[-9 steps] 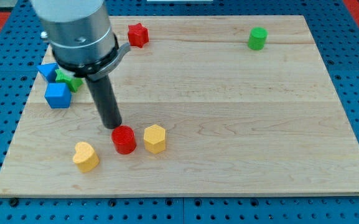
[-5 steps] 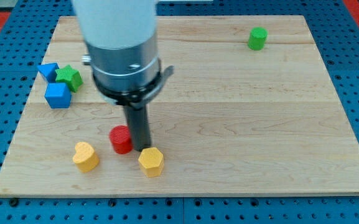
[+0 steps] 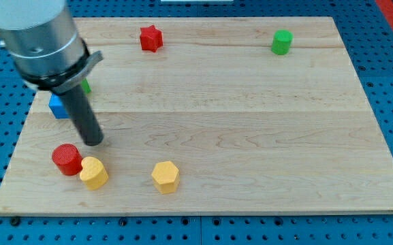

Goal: Slide both the yellow blocks and red circle to the bottom left side of the board

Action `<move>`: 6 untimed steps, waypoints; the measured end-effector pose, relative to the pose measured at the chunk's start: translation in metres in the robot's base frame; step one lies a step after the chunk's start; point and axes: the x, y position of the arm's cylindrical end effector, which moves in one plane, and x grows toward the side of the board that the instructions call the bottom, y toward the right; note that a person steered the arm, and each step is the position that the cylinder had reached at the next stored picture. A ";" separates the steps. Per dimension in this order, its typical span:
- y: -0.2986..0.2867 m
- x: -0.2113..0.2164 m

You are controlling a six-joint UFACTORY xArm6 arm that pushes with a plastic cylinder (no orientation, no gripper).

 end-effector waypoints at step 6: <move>0.039 0.042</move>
